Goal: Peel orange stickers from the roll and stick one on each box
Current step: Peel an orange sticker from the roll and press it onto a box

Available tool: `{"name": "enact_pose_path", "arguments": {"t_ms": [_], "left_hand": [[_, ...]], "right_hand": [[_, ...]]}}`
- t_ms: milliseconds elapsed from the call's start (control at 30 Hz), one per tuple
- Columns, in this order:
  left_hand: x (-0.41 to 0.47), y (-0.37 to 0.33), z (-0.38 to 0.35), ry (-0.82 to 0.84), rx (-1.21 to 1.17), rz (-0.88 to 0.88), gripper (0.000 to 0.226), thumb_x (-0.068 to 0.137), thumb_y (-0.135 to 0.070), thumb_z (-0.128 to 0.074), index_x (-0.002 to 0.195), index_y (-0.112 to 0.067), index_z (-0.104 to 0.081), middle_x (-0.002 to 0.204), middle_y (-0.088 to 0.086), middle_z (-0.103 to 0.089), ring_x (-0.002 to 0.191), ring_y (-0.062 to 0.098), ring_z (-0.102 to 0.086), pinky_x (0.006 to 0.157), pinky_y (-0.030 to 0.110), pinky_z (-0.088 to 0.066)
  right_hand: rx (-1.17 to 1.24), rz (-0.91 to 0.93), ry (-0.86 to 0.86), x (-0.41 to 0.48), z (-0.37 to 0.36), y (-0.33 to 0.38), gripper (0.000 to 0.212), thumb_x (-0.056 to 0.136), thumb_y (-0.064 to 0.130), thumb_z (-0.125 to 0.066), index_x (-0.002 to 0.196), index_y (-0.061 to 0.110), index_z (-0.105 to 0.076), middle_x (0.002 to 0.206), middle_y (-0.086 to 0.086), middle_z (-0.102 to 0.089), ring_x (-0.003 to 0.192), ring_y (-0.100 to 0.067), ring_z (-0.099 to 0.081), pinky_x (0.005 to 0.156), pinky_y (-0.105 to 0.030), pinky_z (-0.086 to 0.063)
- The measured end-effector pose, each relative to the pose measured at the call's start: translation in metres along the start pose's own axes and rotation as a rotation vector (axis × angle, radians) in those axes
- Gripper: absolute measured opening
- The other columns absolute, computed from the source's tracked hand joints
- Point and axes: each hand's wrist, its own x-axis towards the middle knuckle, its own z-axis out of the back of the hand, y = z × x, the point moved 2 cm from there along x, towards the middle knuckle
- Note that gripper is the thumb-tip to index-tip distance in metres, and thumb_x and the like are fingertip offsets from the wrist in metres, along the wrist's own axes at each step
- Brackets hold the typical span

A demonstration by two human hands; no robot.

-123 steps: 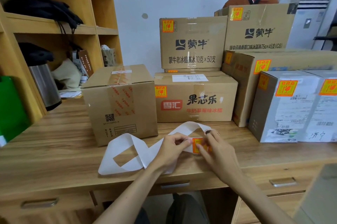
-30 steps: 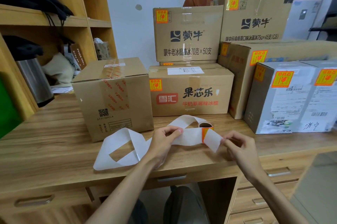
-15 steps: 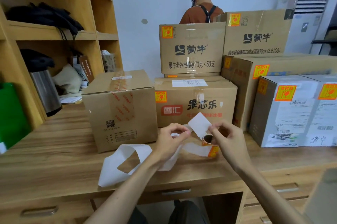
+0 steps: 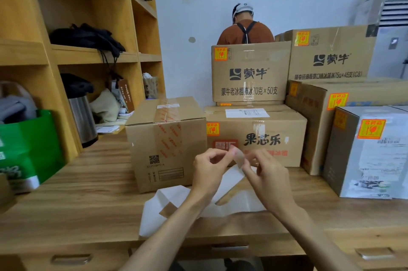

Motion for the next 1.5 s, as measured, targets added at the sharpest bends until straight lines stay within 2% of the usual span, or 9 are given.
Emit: {"name": "enact_pose_path", "arguments": {"t_ms": [300,533,633,800,933,1067,1200,1367,1500], "left_hand": [[0.005,-0.006,0.012,-0.026,-0.072,0.196,0.014,0.088,-0.012,-0.071,0.076,-0.01,-0.078,0.065,-0.006,-0.07,0.059,0.001,-0.059,0.058,0.014,-0.045],[0.001,0.0,0.035,0.098,-0.079,0.17,0.015,0.092,-0.016,-0.069,0.082,-0.009,-0.077,0.079,-0.001,-0.072,0.074,0.008,-0.06,0.065,0.024,-0.045],[0.004,0.001,0.046,0.091,-0.09,0.141,0.015,0.094,-0.013,-0.067,0.088,-0.001,-0.074,0.076,0.002,-0.069,0.073,0.01,-0.059,0.064,0.019,-0.045],[0.007,-0.006,0.075,0.143,-0.056,0.081,0.013,0.094,-0.013,-0.067,0.089,-0.004,-0.074,0.077,0.004,-0.066,0.072,0.008,-0.057,0.063,0.017,-0.044],[0.007,-0.014,0.101,0.141,-0.036,0.058,0.012,0.094,-0.009,-0.068,0.083,-0.01,-0.073,0.077,-0.003,-0.068,0.072,0.005,-0.059,0.063,0.013,-0.043],[0.009,-0.019,0.129,0.105,0.055,-0.013,0.008,0.091,-0.006,-0.07,0.085,-0.002,-0.073,0.076,-0.002,-0.066,0.072,0.005,-0.055,0.066,0.014,-0.043],[0.011,-0.022,0.16,0.033,0.189,-0.057,0.006,0.088,-0.009,-0.075,0.084,-0.009,-0.078,0.081,0.007,-0.074,0.076,0.011,-0.063,0.073,0.026,-0.051],[0.011,-0.026,0.195,-0.132,0.421,-0.13,0.014,0.085,-0.021,-0.081,0.075,-0.03,-0.078,0.085,-0.003,-0.069,0.077,0.002,-0.059,0.071,0.019,-0.043],[0.014,-0.028,0.211,-0.227,0.589,-0.21,0.009,0.084,-0.03,-0.081,0.076,-0.03,-0.079,0.106,-0.019,-0.063,0.108,-0.003,-0.053,0.097,0.034,-0.042]], "right_hand": [[-0.288,0.351,-0.101,0.0,-0.017,0.022,0.013,0.09,0.016,-0.065,0.079,0.011,-0.062,0.077,-0.001,-0.057,0.054,-0.019,-0.05,0.045,-0.028,-0.036],[0.177,0.038,0.171,-0.014,-0.034,0.014,0.035,0.1,0.05,-0.039,0.097,0.023,-0.063,0.088,0.016,-0.057,0.065,0.001,-0.049,0.056,-0.029,-0.046],[0.329,-0.098,0.201,-0.016,-0.039,0.014,0.037,0.1,0.053,-0.036,0.093,0.028,-0.062,0.084,0.015,-0.06,0.077,-0.007,-0.059,0.065,-0.039,-0.049],[0.654,-0.357,0.207,0.008,-0.038,0.029,0.016,0.097,0.036,-0.059,0.096,0.026,-0.071,0.08,0.011,-0.069,0.068,-0.003,-0.061,0.061,-0.021,-0.044],[0.876,-0.506,0.313,0.025,-0.047,0.049,0.014,0.095,0.024,-0.065,0.094,0.013,-0.074,0.048,0.006,-0.051,0.044,-0.013,-0.039,0.048,-0.028,-0.034],[1.012,-0.563,0.345,0.036,-0.06,0.069,0.013,0.091,0.014,-0.069,0.089,0.001,-0.07,0.047,-0.003,-0.042,0.043,-0.016,-0.032,0.046,-0.027,-0.027],[1.017,-0.494,0.372,0.044,-0.07,0.089,0.011,0.089,0.014,-0.072,0.085,0.003,-0.072,0.053,0.007,-0.054,0.047,-0.008,-0.039,0.047,-0.022,-0.029],[0.719,-0.206,0.329,0.055,-0.09,0.115,0.009,0.085,0.023,-0.076,0.076,0.021,-0.074,0.081,0.01,-0.063,0.077,0.0,-0.053,0.068,-0.018,-0.037],[0.39,0.057,0.121,0.063,-0.107,0.133,0.011,0.082,0.028,-0.077,0.075,0.021,-0.072,0.103,0.008,-0.061,0.1,-0.008,-0.048,0.08,-0.026,-0.036]]}}
